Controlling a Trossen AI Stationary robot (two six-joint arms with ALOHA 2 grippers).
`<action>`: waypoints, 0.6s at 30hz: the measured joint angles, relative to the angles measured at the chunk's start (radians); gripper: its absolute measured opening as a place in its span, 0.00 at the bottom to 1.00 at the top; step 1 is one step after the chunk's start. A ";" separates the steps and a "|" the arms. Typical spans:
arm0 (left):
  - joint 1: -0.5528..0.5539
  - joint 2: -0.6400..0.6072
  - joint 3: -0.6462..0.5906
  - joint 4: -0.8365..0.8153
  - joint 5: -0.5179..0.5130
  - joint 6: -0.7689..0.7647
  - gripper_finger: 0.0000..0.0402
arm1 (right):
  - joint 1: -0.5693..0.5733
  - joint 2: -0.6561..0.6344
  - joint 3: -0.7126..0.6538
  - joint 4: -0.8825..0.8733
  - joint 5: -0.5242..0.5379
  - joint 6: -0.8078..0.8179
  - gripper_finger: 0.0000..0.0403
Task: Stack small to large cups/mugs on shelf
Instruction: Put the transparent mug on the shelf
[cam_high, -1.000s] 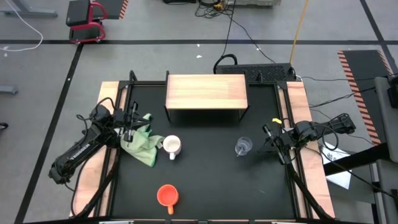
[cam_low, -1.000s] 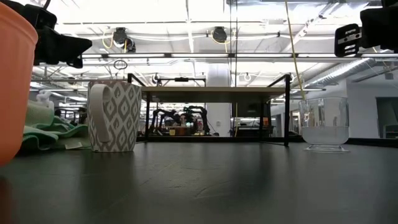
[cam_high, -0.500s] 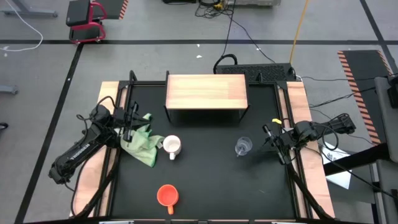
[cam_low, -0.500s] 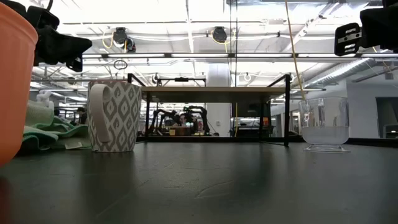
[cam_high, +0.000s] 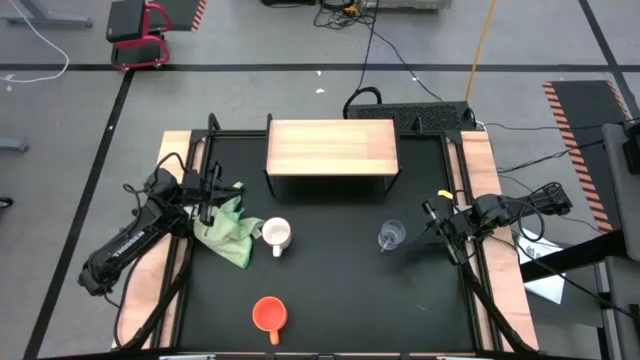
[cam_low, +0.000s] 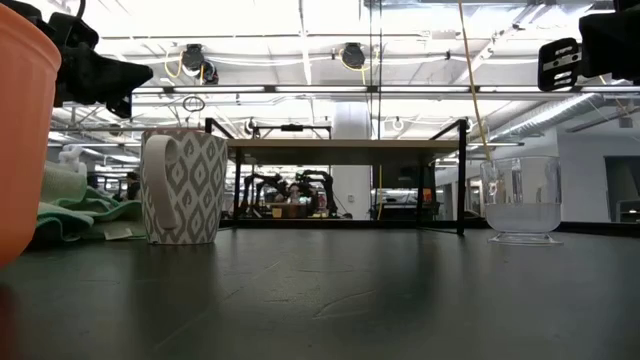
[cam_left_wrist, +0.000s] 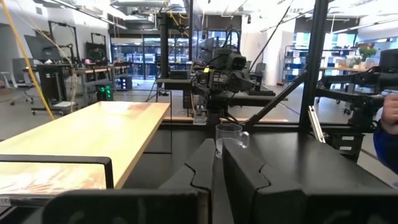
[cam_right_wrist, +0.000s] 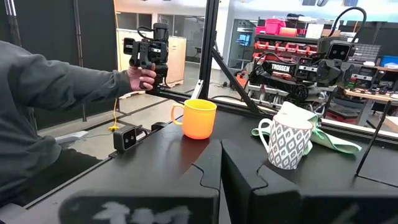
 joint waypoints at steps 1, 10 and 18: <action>0.000 0.000 0.000 0.000 0.000 0.000 0.08 | 0.000 0.000 0.000 0.000 0.000 -0.001 0.00; 0.000 0.000 0.000 0.000 0.000 -0.008 0.08 | 0.000 0.000 0.000 0.000 0.000 -0.002 0.00; 0.000 0.000 0.000 0.002 -0.001 -0.010 0.08 | 0.000 0.000 0.000 0.002 0.000 0.008 0.00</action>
